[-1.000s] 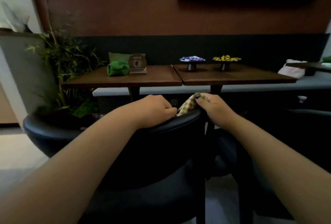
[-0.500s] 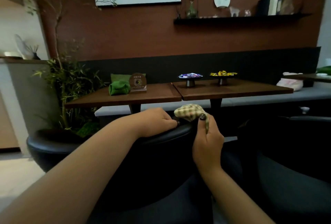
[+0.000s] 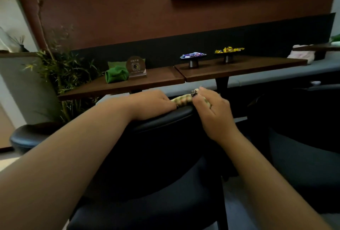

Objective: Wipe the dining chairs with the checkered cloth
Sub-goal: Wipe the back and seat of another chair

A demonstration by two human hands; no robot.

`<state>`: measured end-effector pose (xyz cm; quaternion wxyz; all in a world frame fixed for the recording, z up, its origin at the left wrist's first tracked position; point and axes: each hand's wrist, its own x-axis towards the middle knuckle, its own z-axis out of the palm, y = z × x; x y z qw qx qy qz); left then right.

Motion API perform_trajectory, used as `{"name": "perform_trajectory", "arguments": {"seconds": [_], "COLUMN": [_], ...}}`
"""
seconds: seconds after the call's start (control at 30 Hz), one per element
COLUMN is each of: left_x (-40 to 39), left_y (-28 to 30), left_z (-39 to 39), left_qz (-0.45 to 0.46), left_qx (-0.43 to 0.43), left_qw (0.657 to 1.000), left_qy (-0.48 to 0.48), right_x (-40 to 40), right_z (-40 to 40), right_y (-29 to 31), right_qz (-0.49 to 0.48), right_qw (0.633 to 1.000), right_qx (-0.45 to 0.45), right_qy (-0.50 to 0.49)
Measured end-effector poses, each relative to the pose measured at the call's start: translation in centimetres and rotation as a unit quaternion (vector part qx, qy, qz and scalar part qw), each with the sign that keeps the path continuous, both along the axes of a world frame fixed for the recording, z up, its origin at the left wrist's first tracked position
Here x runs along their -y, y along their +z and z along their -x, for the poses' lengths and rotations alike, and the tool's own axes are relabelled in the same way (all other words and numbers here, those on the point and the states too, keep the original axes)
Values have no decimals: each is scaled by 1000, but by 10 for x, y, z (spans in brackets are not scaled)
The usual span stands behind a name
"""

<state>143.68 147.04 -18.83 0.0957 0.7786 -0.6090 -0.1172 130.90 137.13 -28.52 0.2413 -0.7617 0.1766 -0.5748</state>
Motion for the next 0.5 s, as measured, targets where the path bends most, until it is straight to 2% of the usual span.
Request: {"name": "perform_trajectory", "arguments": {"seconds": [0.1, 0.17, 0.27, 0.4, 0.5], "left_x": [-1, -1, -1, -2, -4], "left_y": [-1, -1, -1, 1, 3], "left_z": [2, 1, 1, -1, -1], "left_qz": [21, 34, 41, 44, 39], "left_qx": [8, 9, 9, 8, -18], "left_qw": [1000, 999, 999, 999, 998], "left_qy": [7, 14, 19, 28, 34], "right_x": [9, 13, 4, -25, -17], "right_z": [3, 3, 0, -12, -8], "right_y": [8, 10, 12, 8, 11], "right_qz": [6, 8, 17, 118, 122], "right_qw": [997, 996, 998, 991, 992], "right_qx": [-69, -80, -47, 35, 15], "right_qy": [-26, -35, -48, -44, -15]}}
